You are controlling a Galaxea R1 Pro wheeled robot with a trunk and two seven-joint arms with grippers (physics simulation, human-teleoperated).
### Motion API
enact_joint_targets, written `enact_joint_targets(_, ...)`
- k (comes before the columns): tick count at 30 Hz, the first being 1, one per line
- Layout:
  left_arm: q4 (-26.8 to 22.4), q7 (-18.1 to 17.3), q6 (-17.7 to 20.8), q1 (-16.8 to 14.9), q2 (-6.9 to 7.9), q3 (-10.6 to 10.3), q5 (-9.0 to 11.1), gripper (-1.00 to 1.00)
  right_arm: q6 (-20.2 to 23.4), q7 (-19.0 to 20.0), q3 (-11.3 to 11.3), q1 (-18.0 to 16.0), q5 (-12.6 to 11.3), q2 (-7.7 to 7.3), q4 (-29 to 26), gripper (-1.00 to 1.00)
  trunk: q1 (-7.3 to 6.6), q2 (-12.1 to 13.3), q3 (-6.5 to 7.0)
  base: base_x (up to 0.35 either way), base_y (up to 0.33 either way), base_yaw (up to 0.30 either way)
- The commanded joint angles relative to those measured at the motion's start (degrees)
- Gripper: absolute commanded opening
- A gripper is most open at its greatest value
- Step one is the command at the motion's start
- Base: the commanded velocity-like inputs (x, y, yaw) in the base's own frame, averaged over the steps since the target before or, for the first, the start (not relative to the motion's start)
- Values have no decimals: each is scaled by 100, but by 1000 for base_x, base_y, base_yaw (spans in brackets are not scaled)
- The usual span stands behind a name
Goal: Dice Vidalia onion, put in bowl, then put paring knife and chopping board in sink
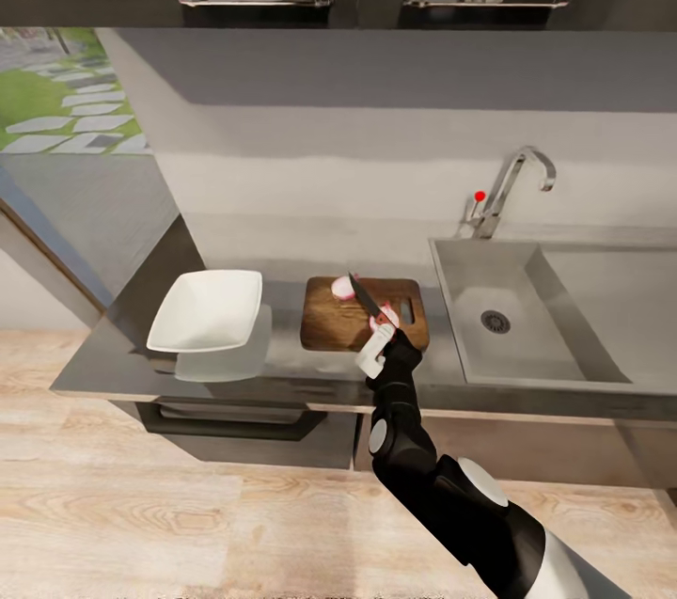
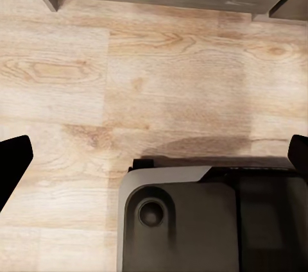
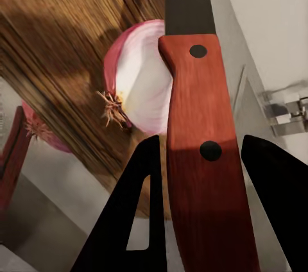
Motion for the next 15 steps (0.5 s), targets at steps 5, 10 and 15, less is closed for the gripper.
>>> enact_joint_targets(5,2,-41,-4,1,-2,11,46,100,30,-54,19,-9,-22,-7,-11,-100,3,-10,-36,0,0,0)
enact_joint_targets(10,4,-41,-4,1,-2,11,46,100,35,-54,23,-9,-21,-5,-11,-100,3,-10,-36,0,0,0)
enact_joint_targets(15,4,-41,-4,1,-2,11,46,100,39,-54,20,-9,-23,-5,-11,-100,3,-10,-36,0,0,0)
